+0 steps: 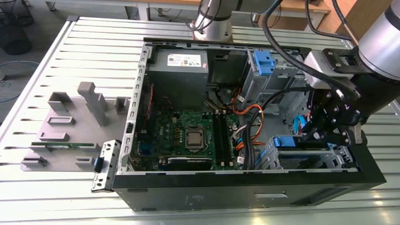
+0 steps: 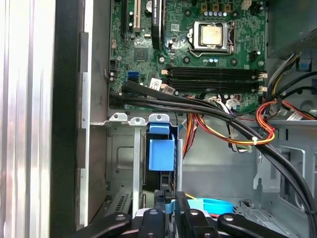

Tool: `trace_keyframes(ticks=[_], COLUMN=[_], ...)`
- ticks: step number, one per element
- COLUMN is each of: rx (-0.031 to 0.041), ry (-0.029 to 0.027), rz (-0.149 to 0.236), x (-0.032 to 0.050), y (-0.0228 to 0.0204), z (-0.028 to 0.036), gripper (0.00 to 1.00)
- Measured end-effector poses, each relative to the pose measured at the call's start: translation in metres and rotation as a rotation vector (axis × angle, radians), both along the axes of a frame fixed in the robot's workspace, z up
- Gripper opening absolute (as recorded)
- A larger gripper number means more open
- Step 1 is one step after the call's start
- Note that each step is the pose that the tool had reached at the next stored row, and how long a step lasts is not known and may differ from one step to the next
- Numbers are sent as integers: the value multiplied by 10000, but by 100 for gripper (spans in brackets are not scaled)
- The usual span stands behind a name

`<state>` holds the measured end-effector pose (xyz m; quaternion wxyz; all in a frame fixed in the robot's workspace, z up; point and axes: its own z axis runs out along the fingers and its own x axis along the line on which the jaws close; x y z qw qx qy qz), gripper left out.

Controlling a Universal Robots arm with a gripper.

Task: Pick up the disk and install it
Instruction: 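Insert the first disk wire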

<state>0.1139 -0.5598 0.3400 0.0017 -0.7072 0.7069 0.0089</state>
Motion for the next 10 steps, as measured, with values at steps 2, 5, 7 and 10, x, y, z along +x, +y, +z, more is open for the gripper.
trace_keyframes(ticks=[2, 5, 7, 10], rx=[1, 0, 1, 1], ry=[0, 0, 1, 0], rz=[0, 0, 0, 0], x=[0, 0, 0, 0], y=[0, 0, 0, 0], z=[76, 200, 262, 277], gripper=[23, 23, 23, 23])
